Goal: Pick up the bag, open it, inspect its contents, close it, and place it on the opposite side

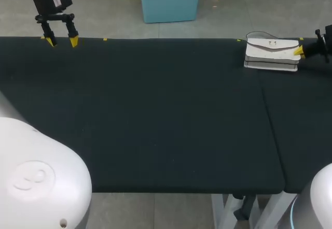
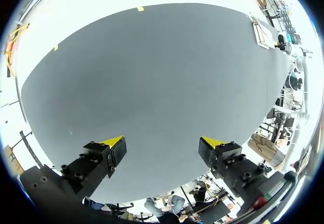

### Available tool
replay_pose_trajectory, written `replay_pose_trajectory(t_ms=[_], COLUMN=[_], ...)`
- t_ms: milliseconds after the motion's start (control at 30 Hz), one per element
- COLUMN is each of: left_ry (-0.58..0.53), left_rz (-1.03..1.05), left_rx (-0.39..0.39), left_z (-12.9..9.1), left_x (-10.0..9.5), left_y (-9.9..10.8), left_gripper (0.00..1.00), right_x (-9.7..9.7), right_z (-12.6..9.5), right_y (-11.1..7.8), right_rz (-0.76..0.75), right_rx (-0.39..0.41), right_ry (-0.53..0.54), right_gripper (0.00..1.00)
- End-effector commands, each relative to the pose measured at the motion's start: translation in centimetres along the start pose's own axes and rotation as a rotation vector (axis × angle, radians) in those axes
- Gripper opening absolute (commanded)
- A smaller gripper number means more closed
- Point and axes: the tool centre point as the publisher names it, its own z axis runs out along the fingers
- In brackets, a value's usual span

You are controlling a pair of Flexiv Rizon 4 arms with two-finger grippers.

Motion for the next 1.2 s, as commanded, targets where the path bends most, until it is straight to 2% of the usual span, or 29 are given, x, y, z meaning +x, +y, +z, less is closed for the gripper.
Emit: replay_pose_trajectory(t_ms=[33, 367, 700, 733, 1000, 1200], left_ry=[0.0, -0.004, -0.036, -0.044, -0.095, -0.149], left_rz=[0.001, 0.004, -0.016, -0.023, -0.076, -0.11], left_rx=[-0.005, -0.005, 0.011, 0.018, 0.149, 0.27], left_z=[0.1, 0.1, -0.3, -0.4, -1.2, -1.9], left_x=[0.0, 0.0, -0.1, -0.2, -0.3, -0.6], left_y=[-0.1, 0.0, 0.5, 0.6, 1.1, 1.3], left_gripper=[1.0, 1.0, 1.0, 1.0, 1.0, 1.0], right_x=[-0.3, 1.1, 3.3, 3.7, 5.7, 6.6], right_z=[0.3, -2.3, -4.4, -4.8, -6.8, -7.5], right_y=[1.0, 0.7, -0.6, -0.9, -3.1, -4.4], right_rz=[0.0, -0.027, -0.073, -0.077, -0.126, -0.144], right_rx=[0.377, 0.311, 0.224, 0.202, 0.046, -0.001], right_ry=[-0.001, -0.149, -0.385, -0.439, -0.556, -0.602], right_gripper=[1.0, 1.0, 1.0, 1.0, 1.0, 1.0])
